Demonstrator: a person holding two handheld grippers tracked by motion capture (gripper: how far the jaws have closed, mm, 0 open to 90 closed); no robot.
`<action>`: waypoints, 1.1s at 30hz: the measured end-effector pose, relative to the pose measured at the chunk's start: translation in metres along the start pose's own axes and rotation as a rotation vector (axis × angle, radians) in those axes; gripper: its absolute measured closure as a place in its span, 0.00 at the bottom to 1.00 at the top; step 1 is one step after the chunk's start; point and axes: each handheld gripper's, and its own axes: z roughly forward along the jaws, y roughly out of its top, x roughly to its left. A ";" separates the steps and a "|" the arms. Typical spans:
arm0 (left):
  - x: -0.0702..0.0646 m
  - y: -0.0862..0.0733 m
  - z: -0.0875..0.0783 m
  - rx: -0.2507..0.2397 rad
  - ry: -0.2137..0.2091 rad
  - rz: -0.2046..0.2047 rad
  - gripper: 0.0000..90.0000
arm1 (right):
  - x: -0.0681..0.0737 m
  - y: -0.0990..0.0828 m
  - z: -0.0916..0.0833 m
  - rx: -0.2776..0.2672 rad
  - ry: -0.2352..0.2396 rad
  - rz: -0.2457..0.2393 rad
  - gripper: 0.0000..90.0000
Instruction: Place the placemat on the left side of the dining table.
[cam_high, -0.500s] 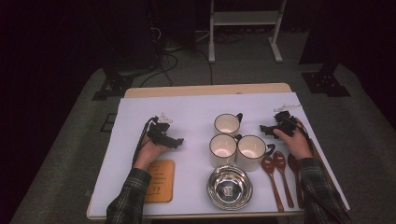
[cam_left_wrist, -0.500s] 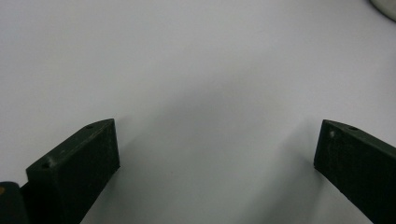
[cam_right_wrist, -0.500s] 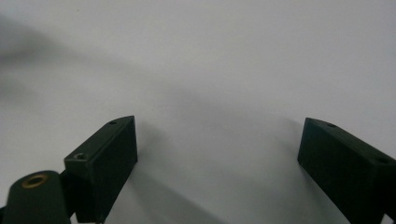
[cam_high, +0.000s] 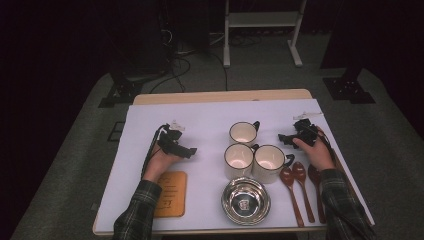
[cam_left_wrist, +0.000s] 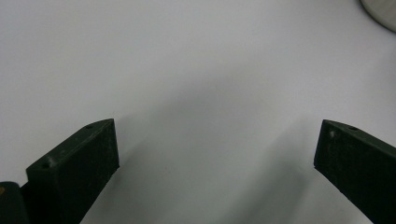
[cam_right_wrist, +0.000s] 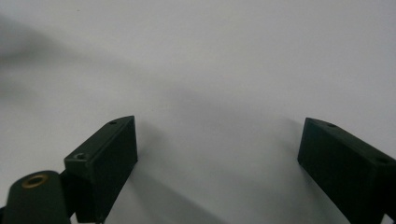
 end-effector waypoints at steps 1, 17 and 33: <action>0.000 0.000 -0.002 0.005 0.001 -0.003 0.00 | 0.000 0.000 0.000 0.001 0.000 0.002 0.12; -0.004 0.005 -0.023 -0.002 -0.024 -0.041 0.00 | 0.000 0.000 0.000 0.003 0.002 0.006 0.12; -0.019 0.010 -0.031 0.020 -0.058 -0.035 0.00 | 0.000 0.000 0.000 0.000 0.000 0.001 0.12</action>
